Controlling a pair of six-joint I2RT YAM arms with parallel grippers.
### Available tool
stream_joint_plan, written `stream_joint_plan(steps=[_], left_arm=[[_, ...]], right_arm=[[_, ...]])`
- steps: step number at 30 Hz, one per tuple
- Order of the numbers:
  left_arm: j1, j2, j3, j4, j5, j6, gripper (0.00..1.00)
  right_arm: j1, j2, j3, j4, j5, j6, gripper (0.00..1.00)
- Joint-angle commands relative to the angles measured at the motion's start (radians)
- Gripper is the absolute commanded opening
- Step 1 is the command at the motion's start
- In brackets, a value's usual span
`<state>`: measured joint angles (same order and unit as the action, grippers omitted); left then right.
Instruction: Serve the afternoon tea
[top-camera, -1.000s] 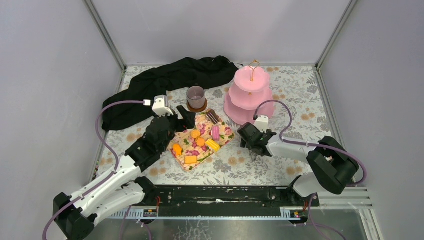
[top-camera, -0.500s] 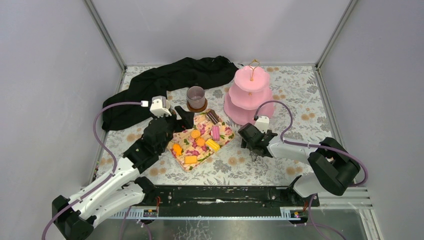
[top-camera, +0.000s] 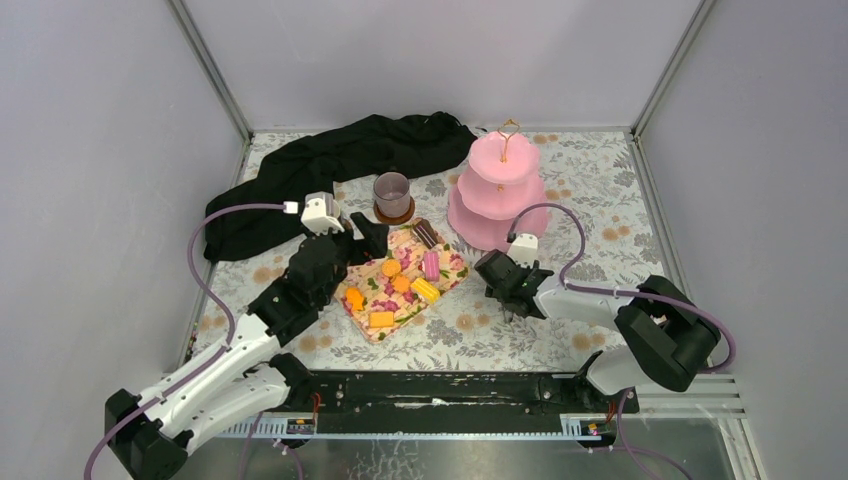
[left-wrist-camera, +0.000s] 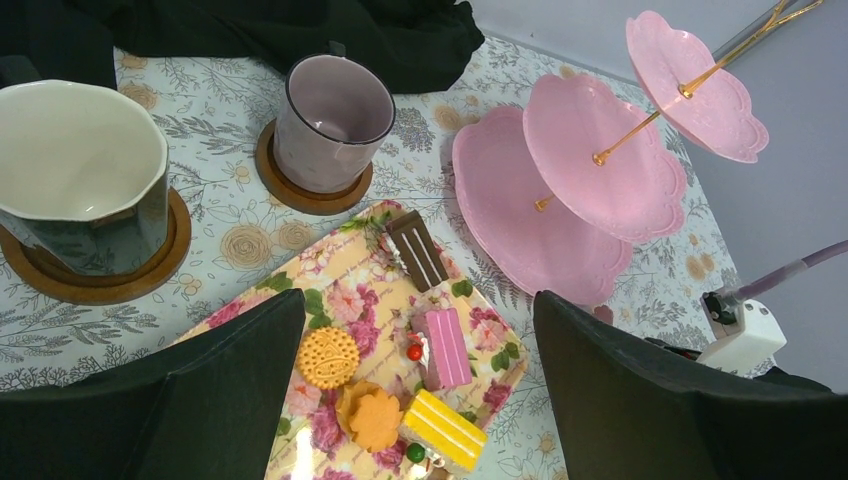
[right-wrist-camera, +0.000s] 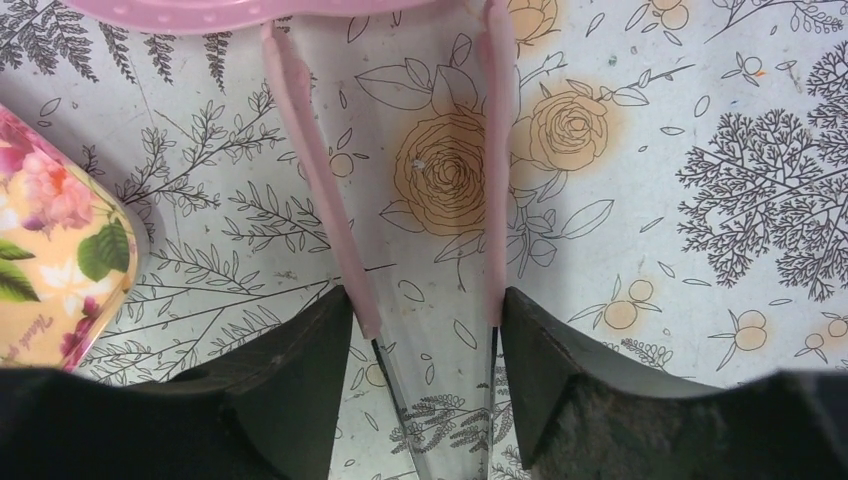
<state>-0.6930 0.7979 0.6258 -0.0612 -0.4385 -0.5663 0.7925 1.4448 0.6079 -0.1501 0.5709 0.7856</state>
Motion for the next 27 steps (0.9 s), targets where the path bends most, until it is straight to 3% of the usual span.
stream_joint_plan(steps=[1,5,12,27], left_arm=[[0.002,-0.025,-0.012,0.04,-0.026,0.002,0.91],[0.003,-0.036,-0.019,0.038,-0.038,0.001,0.91],[0.003,-0.032,-0.02,0.038,-0.053,-0.002,0.91],[0.003,-0.029,-0.02,0.041,-0.064,0.0,0.91]], right_arm=[[0.031,0.021,-0.04,-0.023,-0.091,0.061,0.58],[0.056,0.001,-0.021,-0.05,-0.086,0.069,0.55],[0.071,-0.061,-0.02,-0.101,-0.077,0.071,0.38],[0.141,-0.11,0.043,-0.189,-0.059,0.06,0.37]])
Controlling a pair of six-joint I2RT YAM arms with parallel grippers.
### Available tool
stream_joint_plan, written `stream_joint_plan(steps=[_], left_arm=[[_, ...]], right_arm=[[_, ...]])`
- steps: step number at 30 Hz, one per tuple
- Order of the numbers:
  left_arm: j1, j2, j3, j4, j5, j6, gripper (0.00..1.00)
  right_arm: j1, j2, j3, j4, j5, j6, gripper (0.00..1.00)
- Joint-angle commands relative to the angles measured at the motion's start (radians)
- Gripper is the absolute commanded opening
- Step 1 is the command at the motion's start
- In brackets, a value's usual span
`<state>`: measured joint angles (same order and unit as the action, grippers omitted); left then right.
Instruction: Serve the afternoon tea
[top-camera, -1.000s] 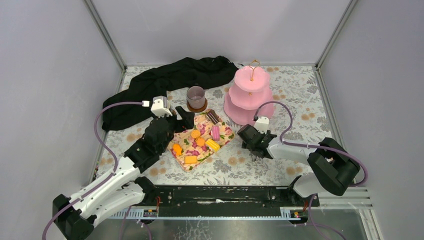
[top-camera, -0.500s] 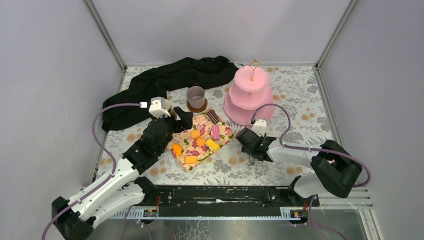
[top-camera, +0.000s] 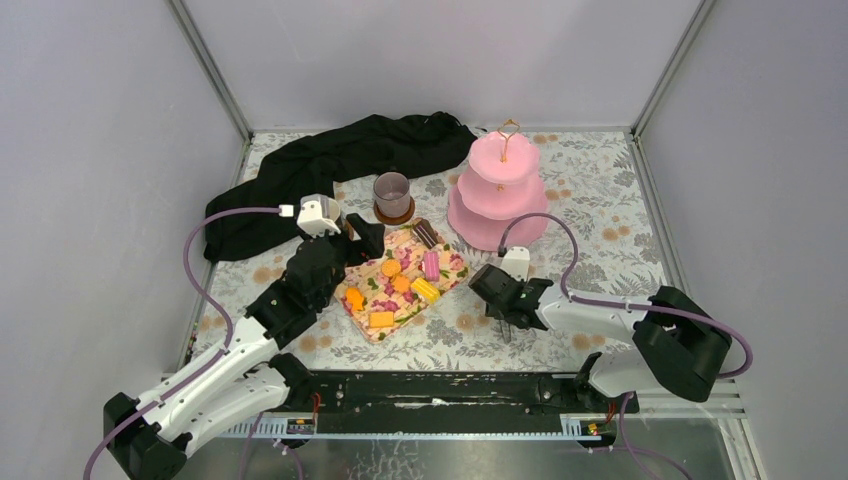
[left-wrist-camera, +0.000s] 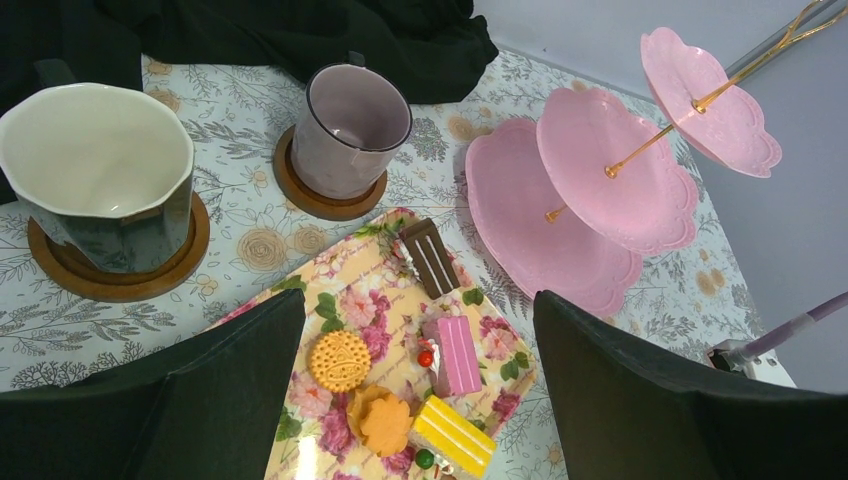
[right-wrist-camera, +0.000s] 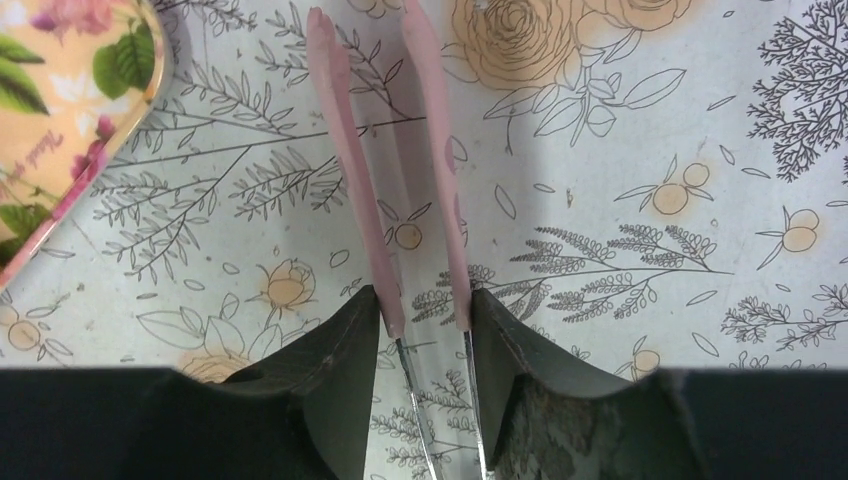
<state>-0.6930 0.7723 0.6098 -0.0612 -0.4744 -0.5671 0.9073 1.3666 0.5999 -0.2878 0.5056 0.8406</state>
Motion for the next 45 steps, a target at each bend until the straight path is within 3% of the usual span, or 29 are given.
stream_joint_plan(steps=[1,9,23,30,37,45], left_arm=[[0.003,-0.005,-0.004,0.041,-0.028,0.001,0.91],[0.003,0.0,-0.004,0.045,-0.029,0.003,0.91],[0.003,0.005,-0.004,0.047,-0.012,-0.001,0.91],[0.003,0.006,-0.005,0.052,-0.003,-0.002,0.91],[0.002,-0.005,-0.007,0.058,0.001,-0.001,0.91],[0.003,-0.016,-0.009,0.051,-0.01,0.003,0.91]], right_arm=[[0.031,-0.032,0.058,-0.052,0.003,-0.003,0.37],[0.044,0.008,0.077,0.033,0.005,-0.102,0.44],[0.053,0.091,0.052,0.124,0.032,-0.111,0.77],[0.08,0.036,-0.001,0.125,0.061,-0.066,0.8],[0.145,0.1,-0.02,0.105,0.113,0.035,0.78],[0.162,0.153,-0.064,0.148,0.113,0.091,0.66]])
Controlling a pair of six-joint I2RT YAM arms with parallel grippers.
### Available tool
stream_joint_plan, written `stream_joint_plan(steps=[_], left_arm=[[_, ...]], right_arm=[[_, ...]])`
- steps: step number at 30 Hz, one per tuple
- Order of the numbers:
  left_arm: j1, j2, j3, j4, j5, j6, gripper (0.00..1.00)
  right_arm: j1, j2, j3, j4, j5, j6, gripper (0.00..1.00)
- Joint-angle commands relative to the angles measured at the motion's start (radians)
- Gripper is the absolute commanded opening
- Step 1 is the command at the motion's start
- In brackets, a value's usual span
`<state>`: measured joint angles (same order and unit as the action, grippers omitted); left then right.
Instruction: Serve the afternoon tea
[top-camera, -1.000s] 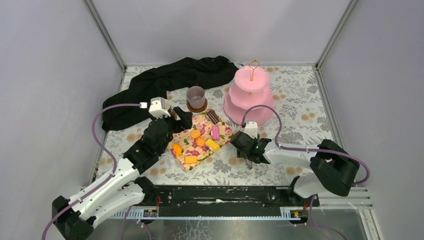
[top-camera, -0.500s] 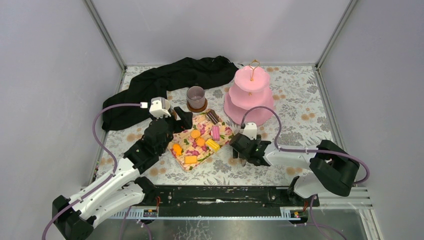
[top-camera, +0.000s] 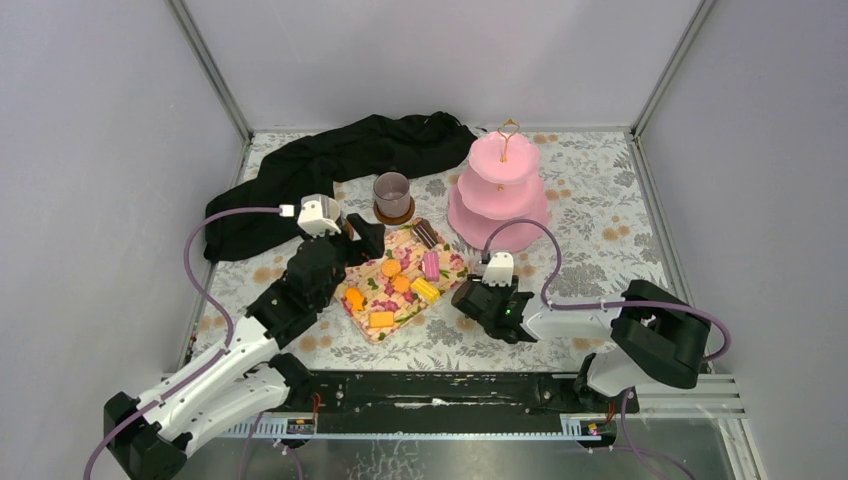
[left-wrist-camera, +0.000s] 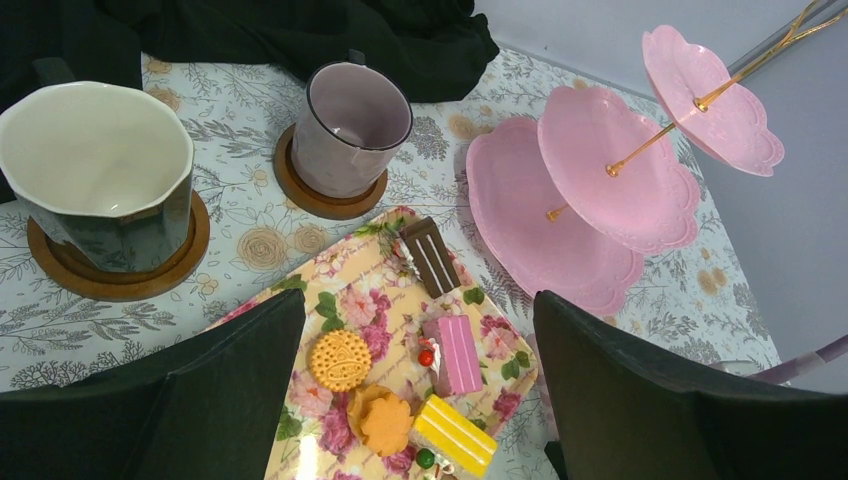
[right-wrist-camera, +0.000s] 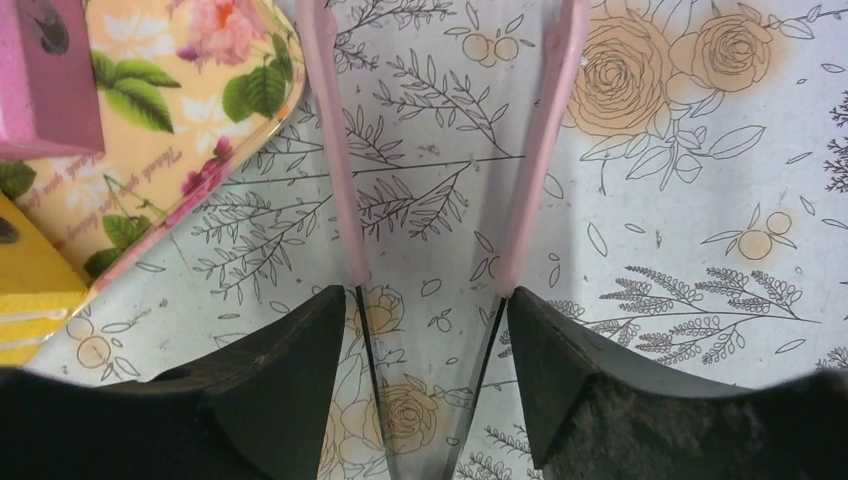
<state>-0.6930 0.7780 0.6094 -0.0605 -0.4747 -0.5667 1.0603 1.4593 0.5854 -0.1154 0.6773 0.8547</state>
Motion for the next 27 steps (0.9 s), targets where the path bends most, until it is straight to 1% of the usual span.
stream_joint_plan(steps=[1,6,10,15,18,27], left_arm=[[0.003,-0.024,-0.01,0.053,-0.011,0.003,0.91],[0.003,-0.025,-0.01,0.049,-0.016,0.002,0.91],[0.003,-0.038,-0.016,0.052,-0.027,0.002,0.91],[0.003,-0.032,-0.016,0.054,-0.027,0.002,0.91],[0.003,-0.028,-0.014,0.055,-0.027,0.002,0.91],[0.003,-0.035,-0.014,0.049,-0.033,0.004,0.91]], right_arm=[[0.009,0.067,-0.047,-0.027,-0.064,0.076,0.65],[0.028,0.097,-0.028,-0.047,-0.068,0.091,0.57],[0.052,0.085,-0.004,-0.084,-0.051,0.1,0.54],[0.078,0.018,0.021,-0.151,-0.022,0.109,0.51],[0.09,-0.04,0.027,-0.195,0.008,0.111,0.43],[0.09,-0.16,0.035,-0.247,0.016,0.089,0.42]])
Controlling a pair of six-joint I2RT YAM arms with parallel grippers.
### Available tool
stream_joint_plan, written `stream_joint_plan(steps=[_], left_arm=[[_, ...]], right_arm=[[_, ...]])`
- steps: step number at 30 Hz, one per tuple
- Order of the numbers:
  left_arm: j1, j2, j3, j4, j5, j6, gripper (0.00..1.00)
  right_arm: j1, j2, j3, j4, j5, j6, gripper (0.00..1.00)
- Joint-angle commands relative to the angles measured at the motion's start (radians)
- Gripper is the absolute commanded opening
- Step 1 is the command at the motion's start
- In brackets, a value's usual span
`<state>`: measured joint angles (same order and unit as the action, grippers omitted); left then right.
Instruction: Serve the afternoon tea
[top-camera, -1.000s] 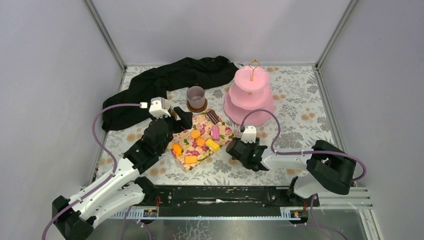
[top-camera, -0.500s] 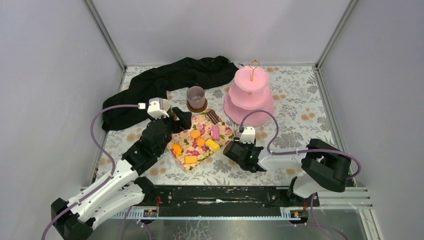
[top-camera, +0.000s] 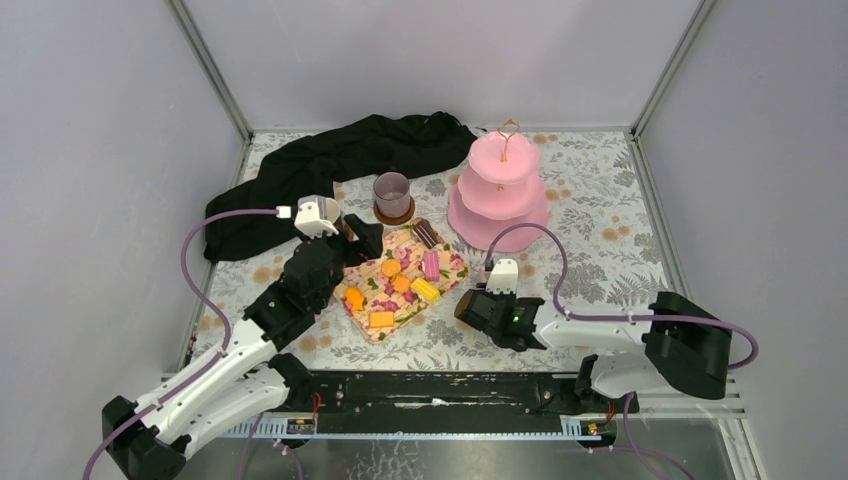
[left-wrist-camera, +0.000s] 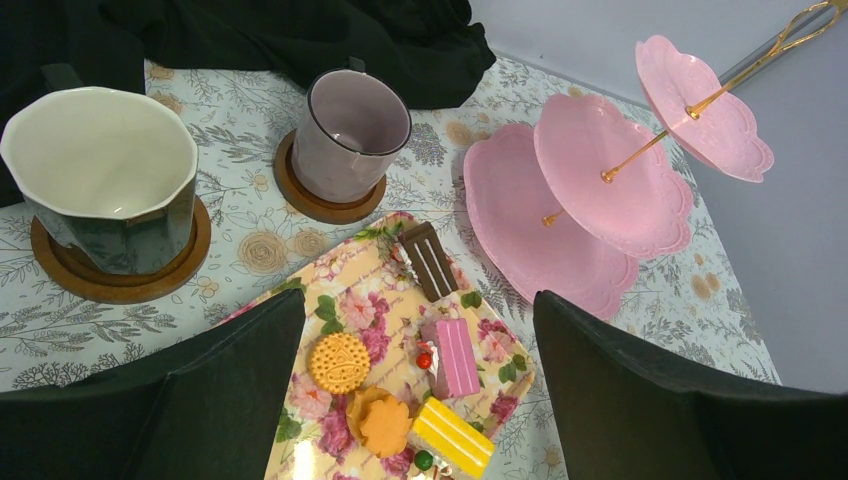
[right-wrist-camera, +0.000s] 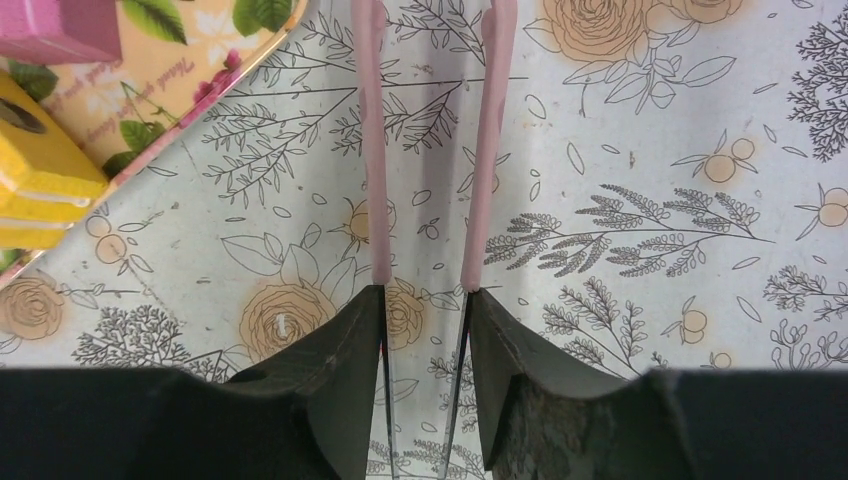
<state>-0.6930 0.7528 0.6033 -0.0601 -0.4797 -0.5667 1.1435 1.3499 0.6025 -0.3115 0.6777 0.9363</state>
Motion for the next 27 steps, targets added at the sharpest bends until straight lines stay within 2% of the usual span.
stream_joint_plan(steps=[1,6,12,19,27], left_arm=[[0.003,-0.015,-0.009,0.049,-0.027,0.003,0.91],[0.004,-0.01,-0.009,0.055,-0.017,-0.001,0.91],[0.003,-0.02,-0.009,0.056,-0.023,0.009,0.91],[0.003,-0.028,-0.008,0.058,-0.026,0.007,0.91],[0.003,-0.039,-0.012,0.048,-0.048,0.008,0.91]], right_arm=[[0.008,-0.055,0.025,-0.056,0.012,0.0,0.42],[0.012,-0.079,0.074,-0.135,0.001,-0.011,0.43],[0.013,-0.166,0.073,-0.145,-0.026,-0.046,0.43],[0.014,-0.133,0.158,-0.197,-0.061,-0.094,0.43],[0.015,-0.176,0.165,-0.172,-0.111,-0.125,0.43]])
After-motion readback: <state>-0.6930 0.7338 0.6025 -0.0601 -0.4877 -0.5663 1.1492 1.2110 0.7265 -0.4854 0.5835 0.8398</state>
